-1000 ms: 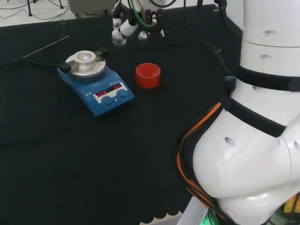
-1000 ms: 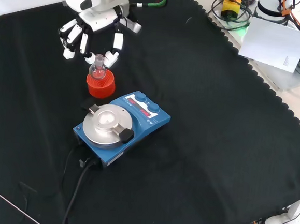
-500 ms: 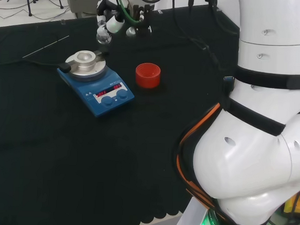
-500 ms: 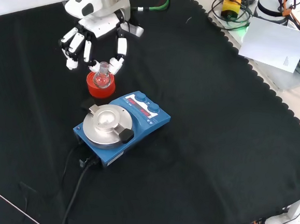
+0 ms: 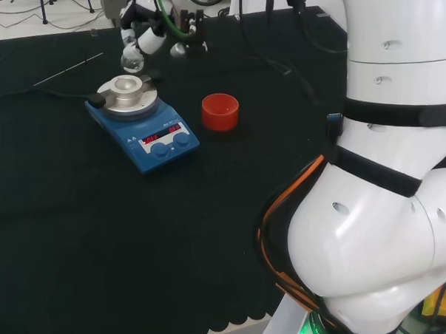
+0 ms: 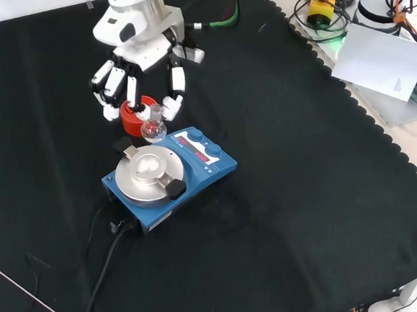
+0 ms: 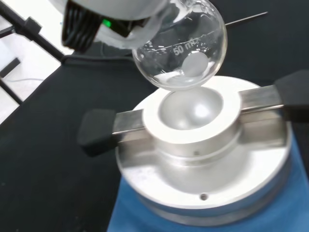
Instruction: Place the round-bottom flask on the heater.
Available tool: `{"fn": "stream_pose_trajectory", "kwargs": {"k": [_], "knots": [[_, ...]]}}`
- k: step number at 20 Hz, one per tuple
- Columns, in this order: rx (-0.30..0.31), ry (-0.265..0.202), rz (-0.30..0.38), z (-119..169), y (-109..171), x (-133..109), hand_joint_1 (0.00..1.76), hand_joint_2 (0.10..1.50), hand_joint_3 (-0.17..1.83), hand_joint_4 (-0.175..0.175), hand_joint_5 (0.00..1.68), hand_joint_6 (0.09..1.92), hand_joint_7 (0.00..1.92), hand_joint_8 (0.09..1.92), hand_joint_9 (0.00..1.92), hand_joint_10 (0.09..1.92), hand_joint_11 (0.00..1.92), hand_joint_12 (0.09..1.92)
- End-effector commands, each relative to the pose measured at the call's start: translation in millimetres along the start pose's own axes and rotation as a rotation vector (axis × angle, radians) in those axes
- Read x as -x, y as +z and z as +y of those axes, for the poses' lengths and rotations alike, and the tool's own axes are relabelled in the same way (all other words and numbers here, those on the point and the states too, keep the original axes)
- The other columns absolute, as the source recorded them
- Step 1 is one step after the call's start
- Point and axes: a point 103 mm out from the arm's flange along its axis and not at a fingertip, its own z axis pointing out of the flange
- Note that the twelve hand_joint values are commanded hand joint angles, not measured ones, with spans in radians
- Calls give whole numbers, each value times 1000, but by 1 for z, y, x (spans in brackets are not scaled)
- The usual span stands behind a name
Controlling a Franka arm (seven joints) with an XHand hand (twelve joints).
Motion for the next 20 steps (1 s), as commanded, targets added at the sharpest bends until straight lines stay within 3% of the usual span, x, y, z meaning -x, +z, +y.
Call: {"fn": "stream_pose_trajectory", "kwargs": {"k": [1,7,20], "knots": [[-30,-45,-17,8,9,-19,1100,629,821,175,1154,958,405,535,579,547,199,1335],[-54,-69,-50,12,14,-30,1101,629,821,175,1156,955,405,535,580,546,202,1333],[-96,-77,-143,23,31,-27,1101,627,821,175,1158,951,406,535,581,544,208,1329]]}}
